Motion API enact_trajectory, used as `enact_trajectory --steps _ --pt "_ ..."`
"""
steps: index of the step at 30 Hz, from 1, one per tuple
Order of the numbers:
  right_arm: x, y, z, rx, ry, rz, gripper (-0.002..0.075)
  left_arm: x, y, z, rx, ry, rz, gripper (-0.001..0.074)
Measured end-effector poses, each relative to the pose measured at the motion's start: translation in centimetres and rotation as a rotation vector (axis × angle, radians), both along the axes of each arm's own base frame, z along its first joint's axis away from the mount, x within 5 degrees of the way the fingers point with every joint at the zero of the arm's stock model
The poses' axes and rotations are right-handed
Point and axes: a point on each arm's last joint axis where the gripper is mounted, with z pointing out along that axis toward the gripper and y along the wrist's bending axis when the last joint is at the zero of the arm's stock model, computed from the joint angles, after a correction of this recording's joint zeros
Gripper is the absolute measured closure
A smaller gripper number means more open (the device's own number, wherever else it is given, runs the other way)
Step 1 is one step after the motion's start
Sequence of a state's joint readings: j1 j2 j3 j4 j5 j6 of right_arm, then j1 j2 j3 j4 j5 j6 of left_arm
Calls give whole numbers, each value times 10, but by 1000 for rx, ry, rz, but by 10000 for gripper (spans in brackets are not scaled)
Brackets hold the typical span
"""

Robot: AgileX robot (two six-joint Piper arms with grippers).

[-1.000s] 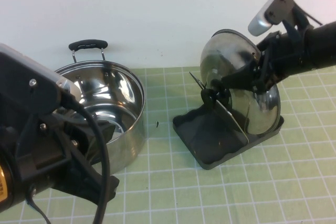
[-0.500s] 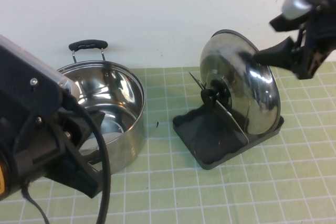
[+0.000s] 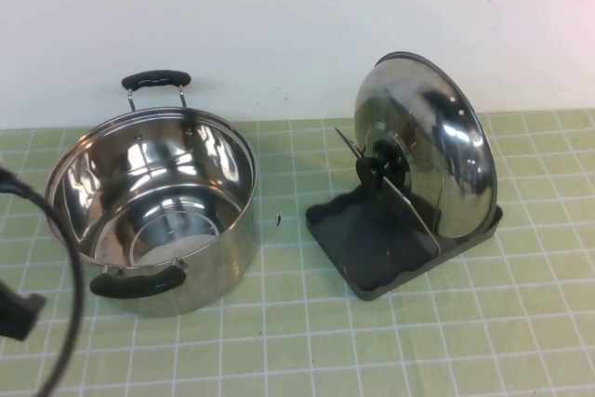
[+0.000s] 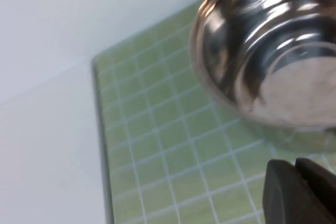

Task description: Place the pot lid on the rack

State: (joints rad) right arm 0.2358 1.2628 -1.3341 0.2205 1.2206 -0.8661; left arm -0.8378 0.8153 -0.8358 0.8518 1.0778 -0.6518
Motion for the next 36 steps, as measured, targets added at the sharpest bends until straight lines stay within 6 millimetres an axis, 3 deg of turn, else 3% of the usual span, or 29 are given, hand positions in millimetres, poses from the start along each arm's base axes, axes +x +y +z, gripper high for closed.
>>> enact_trajectory --steps 3,5,10,15,21,26,30,36 --pt "-3 -22 -6 -191 -16 -134 707 -8 12 3 -71 -9 88 736" --pt "-12 -29 -4 -211 -74 -189 715 -16 20 8 -169 -49 115 736" --pt "-43 -32 2 -65 -306 -220 718 -42 42 11 -419 -208 42 736" --pt "-77 -33 -22 96 -433 -239 719 -62 53 -12 -541 -303 -94 736" --pt "-113 -37 -79 229 -514 -264 720 -68 42 -69 -568 -290 -252 736" --pt "-136 -39 -122 298 -478 -293 720 -69 28 -98 -592 -276 -383 736" --pt "-144 -40 -137 322 -463 -303 720 -70 20 -110 -606 -269 -457 736" --pt "-145 -40 -139 331 -461 -307 720 -72 15 -116 -626 -263 -503 736"
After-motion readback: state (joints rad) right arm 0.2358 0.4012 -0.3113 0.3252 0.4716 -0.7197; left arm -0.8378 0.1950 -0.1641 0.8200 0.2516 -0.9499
